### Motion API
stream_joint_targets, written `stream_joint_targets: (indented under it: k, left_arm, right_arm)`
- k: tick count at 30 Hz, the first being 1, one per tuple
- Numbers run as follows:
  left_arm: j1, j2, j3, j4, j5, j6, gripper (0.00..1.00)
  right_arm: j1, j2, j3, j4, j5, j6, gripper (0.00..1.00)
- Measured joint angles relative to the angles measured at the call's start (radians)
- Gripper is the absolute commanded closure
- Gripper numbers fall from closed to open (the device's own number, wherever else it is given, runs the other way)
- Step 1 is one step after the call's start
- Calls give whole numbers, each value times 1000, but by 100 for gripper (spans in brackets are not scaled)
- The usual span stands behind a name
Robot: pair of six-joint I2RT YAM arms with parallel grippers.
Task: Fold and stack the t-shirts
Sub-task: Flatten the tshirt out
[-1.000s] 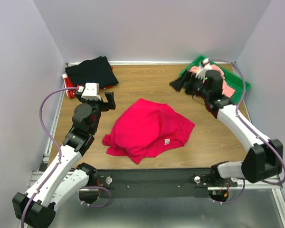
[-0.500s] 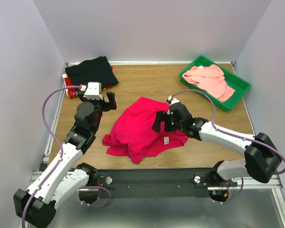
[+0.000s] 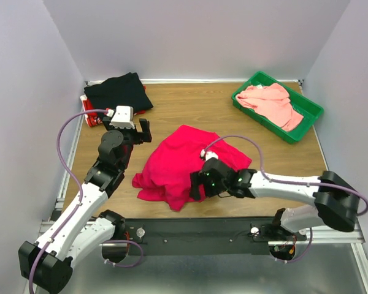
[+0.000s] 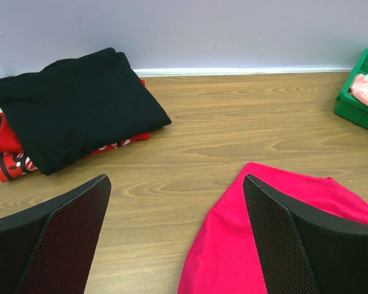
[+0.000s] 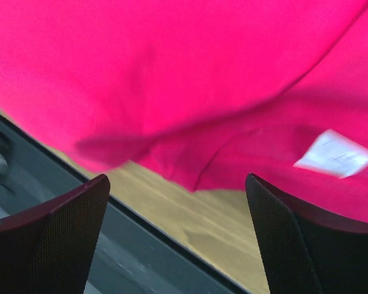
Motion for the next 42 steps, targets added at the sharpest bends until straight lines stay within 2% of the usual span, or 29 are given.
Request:
stream_joint_targets:
  k: [7,9,11,12,13,15,16,18,19,23,28,34,38,42]
  left_arm:
    - [0,6,0,-1,6,0,4]
    - [0,6,0,-1,6,0,4]
    - [0,6,0,-1,6,0,4]
    - [0,6,0,-1,6,0,4]
    - [0,6,0,-1,6,0,4]
    - [0,6,0,-1,6,0,4]
    - [0,6,0,-1,6,1,4]
    - [0,6,0,-1,6,0,4]
    - [0,6,0,-1,6,0,4]
    - [0,6,0,-1,6,1,4]
    - [0,6,0,-1,6,1,4]
    - [0,6,0,-1,6,1,4]
    - [0,3,0,-1,6,1,4]
    - [0,1,0,-1,6,1,4]
  right_arm:
    - [111,147,39,-5,50,45,5]
    - [126,171,55,-5,76,57,9]
    - [131,183,63,-9,96,65,18]
    - [132,189,67,-11,103,68,24]
    - [132,196,72,-15,117,71,39]
    - [132,225,98,-37,149,81,55]
    - [132,241,108,-50,168,80,75]
    - [131,266,130,-74,197,88,97]
    - [132,269,137,-82,206,92,100]
    - [138,289,189,-179,297,90,100]
    - [97,277,342,-369,532,13,100]
    - [12,137,577,-404,766,-134,100]
    - [-17,7,603,-407,883,-202,100]
    - [-121,-106,564,-418,922,-223,100]
